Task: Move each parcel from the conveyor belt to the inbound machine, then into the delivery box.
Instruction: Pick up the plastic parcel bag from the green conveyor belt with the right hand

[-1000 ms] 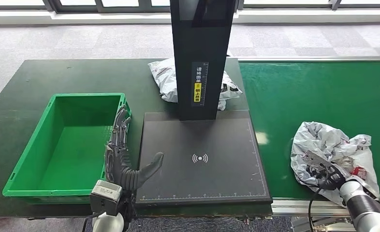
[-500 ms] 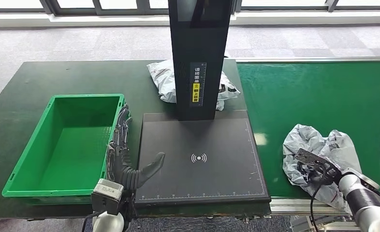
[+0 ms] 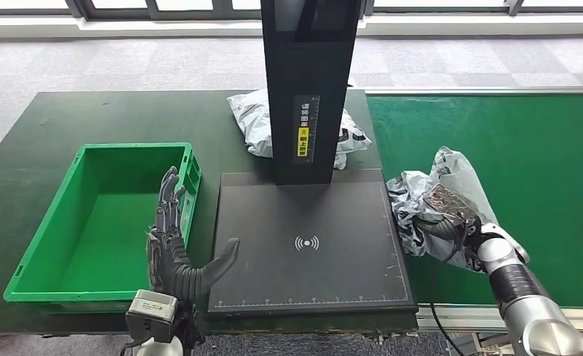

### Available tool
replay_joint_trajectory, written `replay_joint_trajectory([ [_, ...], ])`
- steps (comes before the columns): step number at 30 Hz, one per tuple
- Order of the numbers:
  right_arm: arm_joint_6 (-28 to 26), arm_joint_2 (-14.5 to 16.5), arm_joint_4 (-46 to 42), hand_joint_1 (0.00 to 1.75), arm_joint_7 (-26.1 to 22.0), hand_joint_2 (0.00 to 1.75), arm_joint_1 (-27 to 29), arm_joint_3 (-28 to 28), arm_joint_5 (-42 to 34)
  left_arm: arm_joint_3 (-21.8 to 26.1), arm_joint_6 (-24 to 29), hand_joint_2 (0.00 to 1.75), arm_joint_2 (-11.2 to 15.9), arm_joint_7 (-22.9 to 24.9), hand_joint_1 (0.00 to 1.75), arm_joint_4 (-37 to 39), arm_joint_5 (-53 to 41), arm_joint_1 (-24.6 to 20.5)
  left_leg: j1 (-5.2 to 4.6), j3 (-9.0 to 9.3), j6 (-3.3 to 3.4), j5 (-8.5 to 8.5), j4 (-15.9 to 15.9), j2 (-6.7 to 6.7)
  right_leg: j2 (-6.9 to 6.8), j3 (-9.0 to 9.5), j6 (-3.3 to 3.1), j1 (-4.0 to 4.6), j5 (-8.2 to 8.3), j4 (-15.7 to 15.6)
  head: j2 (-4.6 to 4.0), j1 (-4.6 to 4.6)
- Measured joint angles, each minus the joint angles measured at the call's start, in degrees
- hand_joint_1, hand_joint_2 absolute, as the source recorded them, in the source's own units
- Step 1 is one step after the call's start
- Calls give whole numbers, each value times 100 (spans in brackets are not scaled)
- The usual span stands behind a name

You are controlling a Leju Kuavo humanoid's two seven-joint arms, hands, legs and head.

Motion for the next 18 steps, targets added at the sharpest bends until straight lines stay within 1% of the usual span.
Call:
replay_joint_trajectory([
  [7,-34,94,-471,175,1,175,49,144,-155,51,14,175,0,-28,0,-17,-1,44,-3,-4,1,0,0,-3,-3,-2,1,-2,0,-1,0,1],
  [10,-161,122,-591,175,-44,175,90,151,-307,61,49,175,0,-35,0,-29,-4,64,-3,-7,1,0,0,-4,-5,-2,1,-3,0,-1,0,1],
  [13,-581,216,-993,175,-44,175,216,155,-753,69,158,175,-1,-60,0,-48,-22,93,-3,-9,1,0,0,-3,-3,-6,1,-2,0,0,0,0],
  [16,-1076,347,-1804,175,57,175,462,202,-1265,70,249,175,-6,-107,0,-48,-49,129,-2,-9,0,0,0,-5,-6,-10,-1,-1,-1,0,0,-1],
  [18,-1259,418,-2412,175,83,175,670,290,-1450,70,261,175,-19,-136,0,-44,-58,138,-1,-11,0,-1,0,-9,-11,-11,-4,0,-4,0,0,-1],
])
